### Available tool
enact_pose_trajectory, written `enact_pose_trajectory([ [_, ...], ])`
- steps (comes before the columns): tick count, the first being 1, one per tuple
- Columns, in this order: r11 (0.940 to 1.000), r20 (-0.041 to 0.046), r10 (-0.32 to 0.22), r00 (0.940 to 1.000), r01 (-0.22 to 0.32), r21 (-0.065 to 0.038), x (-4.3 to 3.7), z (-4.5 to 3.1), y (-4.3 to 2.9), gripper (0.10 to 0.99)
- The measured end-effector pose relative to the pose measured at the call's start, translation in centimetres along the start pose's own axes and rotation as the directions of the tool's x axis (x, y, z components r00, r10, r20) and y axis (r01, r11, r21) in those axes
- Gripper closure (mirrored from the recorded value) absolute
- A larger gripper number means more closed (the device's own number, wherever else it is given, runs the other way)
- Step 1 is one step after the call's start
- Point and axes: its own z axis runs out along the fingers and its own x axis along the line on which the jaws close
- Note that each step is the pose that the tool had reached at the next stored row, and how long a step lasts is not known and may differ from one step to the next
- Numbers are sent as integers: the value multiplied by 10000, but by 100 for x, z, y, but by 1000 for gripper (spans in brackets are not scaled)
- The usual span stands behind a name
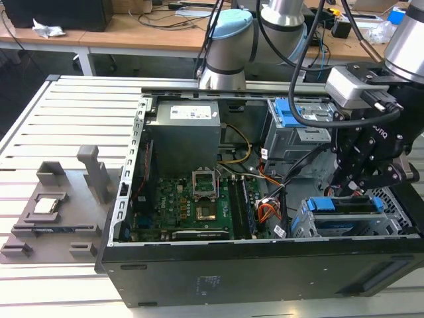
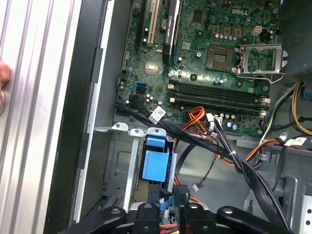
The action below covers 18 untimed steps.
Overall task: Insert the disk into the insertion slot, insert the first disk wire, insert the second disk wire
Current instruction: 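Insert the second disk wire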
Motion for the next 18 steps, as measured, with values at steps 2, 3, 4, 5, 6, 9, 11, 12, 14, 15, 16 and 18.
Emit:
enact_pose_trajectory([
  [2,10000,-17,1,10000,-1,-2,-4,0,-1,788],
  [3,10000,-43,2,10000,-2,-6,-11,-1,-2,788],
  [4,10000,-136,6,9999,-7,-17,-14,-1,-1,788],
  [5,10000,-258,10,9997,-11,-35,-14,-1,-1,788],
  [6,10000,-334,9,9994,-10,-47,-17,0,-1,788],
  [9,10000,-337,-3,9994,2,-46,-58,3,-7,788],
  [11,10000,-357,-7,9994,5,-49,-66,29,-9,788],
  [12,10000,-375,-7,9993,6,-51,-67,52,-10,788],
  [14,10000,-405,-7,9992,4,-56,-68,77,-12,788],
  [15,10000,-460,-4,9989,1,-65,-69,85,-12,788],
  [16,10000,-471,-3,9989,0,-66,-68,84,-12,788],
  [18,10000,-485,-2,9988,-1,-68,-69,86,-12,788],
])
